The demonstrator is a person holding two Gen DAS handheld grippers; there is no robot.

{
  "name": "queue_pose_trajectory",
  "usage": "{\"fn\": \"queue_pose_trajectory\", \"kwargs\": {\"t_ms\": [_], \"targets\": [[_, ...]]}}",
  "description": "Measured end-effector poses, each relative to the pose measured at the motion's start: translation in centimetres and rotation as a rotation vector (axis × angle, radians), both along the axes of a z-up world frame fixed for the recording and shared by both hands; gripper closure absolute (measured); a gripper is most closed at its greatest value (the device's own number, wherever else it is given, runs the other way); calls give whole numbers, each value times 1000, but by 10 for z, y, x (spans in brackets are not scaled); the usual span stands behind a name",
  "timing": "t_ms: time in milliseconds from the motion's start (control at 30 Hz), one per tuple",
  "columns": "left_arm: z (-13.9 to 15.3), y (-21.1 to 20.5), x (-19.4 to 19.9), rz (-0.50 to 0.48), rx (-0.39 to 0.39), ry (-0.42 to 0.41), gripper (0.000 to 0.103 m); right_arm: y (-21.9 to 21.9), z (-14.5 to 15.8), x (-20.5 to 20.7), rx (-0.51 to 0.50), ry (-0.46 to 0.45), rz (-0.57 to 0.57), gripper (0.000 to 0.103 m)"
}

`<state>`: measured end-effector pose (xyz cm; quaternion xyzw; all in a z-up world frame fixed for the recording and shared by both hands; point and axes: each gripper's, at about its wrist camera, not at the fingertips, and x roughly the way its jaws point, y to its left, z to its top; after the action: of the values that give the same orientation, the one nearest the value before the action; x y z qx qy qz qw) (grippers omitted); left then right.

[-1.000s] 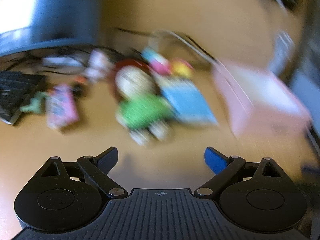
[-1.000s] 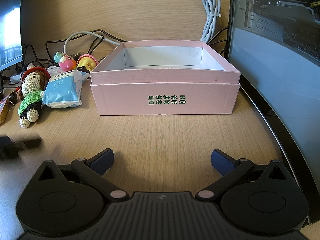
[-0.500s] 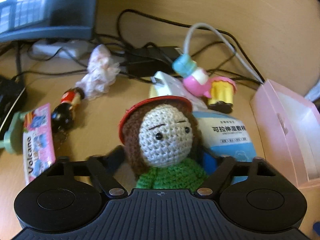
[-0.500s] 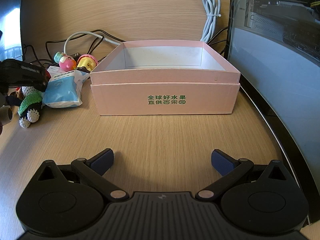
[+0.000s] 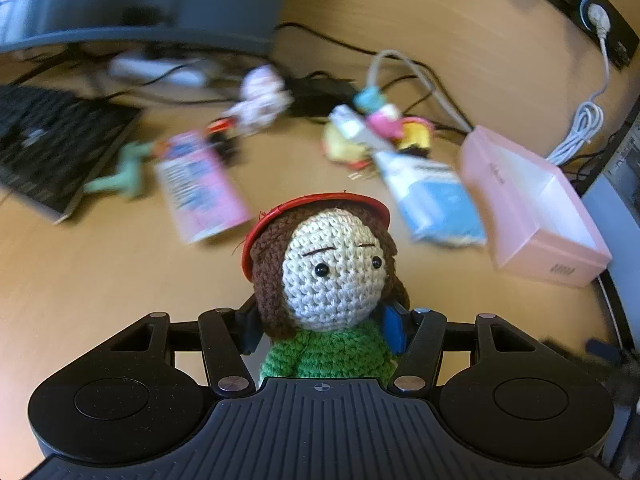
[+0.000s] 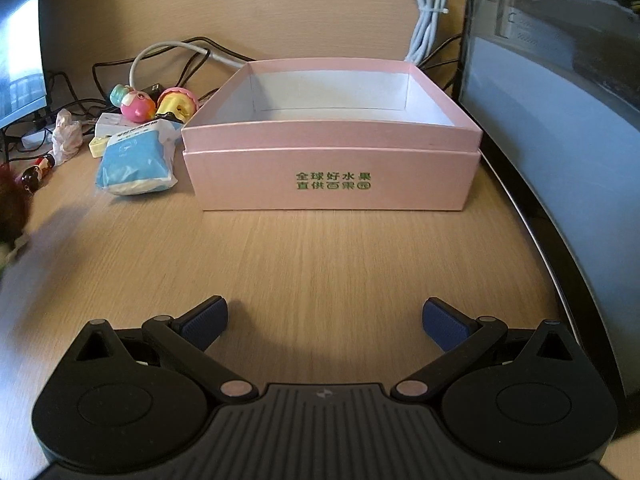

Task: Organize objects
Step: 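Grasp the crocheted doll with the left tool while the right tool grasps the blue wet-cotton pack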

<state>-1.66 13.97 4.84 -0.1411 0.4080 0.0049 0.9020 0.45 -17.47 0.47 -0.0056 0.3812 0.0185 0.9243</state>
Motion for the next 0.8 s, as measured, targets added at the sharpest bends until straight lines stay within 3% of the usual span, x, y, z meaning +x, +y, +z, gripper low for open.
{"fn": "queue_pose_trajectory", "kwargs": {"t_ms": [167,233,300,433,533,600,767,800], "targets": [[13,35,-33,113,3,26,41,2,3,5,4,33,-11,0],[19,44,-42,141,11,35,41,12,7,6,20,52,59,0],[25,51,-52,152,12,37,41,30,18,1,28,-20,139,0],[33,59,-68,159,15,36,41,101,43,4,-108,-244,322,0],[39,63,-77,142,24,23,41,148,50,42,-157,-298,352,3],[43,65,-84,119,32,11,41,171,46,72,-190,-290,333,13],[42,73,-90,35,29,15,41,194,25,129,-211,-117,260,26],[40,73,-88,13,30,20,41,194,22,134,-200,-79,252,39]]}}
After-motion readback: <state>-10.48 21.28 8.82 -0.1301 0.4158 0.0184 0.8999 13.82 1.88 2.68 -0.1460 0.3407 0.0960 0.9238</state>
